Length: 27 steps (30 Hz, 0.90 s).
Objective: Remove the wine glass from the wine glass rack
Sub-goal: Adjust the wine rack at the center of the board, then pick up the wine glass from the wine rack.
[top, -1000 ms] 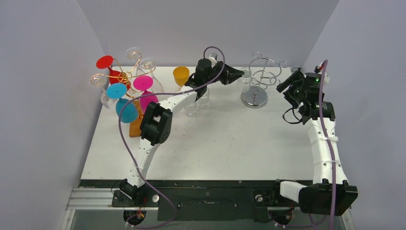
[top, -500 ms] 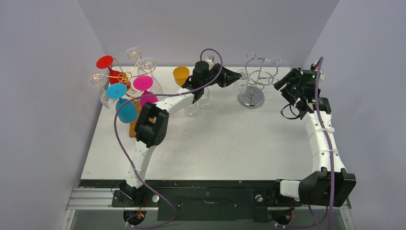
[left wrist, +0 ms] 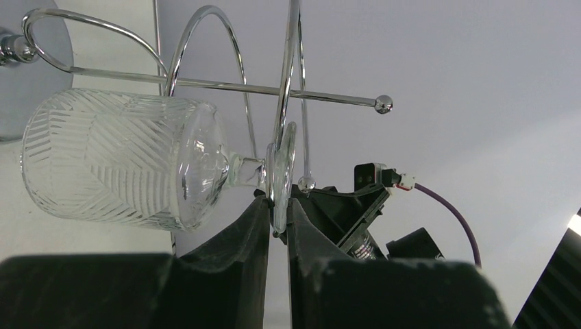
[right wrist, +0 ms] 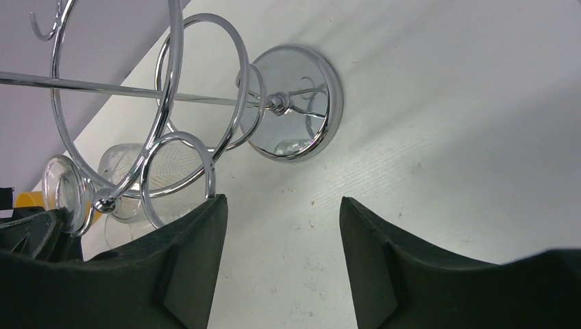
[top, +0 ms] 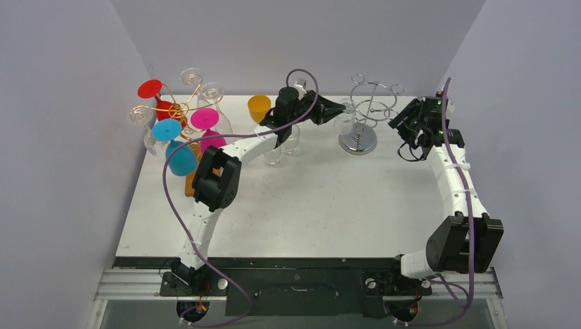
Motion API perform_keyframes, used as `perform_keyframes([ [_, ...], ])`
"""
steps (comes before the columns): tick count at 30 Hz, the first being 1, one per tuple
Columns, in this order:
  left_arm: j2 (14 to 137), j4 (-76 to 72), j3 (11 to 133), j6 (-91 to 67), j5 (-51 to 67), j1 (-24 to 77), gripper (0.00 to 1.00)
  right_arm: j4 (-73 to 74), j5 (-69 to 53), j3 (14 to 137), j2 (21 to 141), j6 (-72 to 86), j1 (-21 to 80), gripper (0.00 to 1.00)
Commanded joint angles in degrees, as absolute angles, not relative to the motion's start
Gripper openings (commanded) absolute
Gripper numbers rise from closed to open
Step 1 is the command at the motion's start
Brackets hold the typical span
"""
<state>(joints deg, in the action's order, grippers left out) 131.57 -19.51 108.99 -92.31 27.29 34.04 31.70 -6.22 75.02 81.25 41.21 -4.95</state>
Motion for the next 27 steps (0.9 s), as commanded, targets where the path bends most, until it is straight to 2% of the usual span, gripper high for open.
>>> perform_keyframes([
  [1,125.0,-25.4,110.1,-91.2,27.6,33.5,0.00,29.1,-6.2,78.2,80.9,41.7,-5.4,0.57],
  [10,126.0,-23.6,110.8,-90.9,27.2,33.5,0.00,29.2,-7.8,77.4,74.2,42.9,-5.4,0.59],
  [27,126.7,-22.9,111.8,-90.6,27.7,33.2,0.00,28.8,-8.7,78.8,80.2,43.1,-5.6,0.58],
])
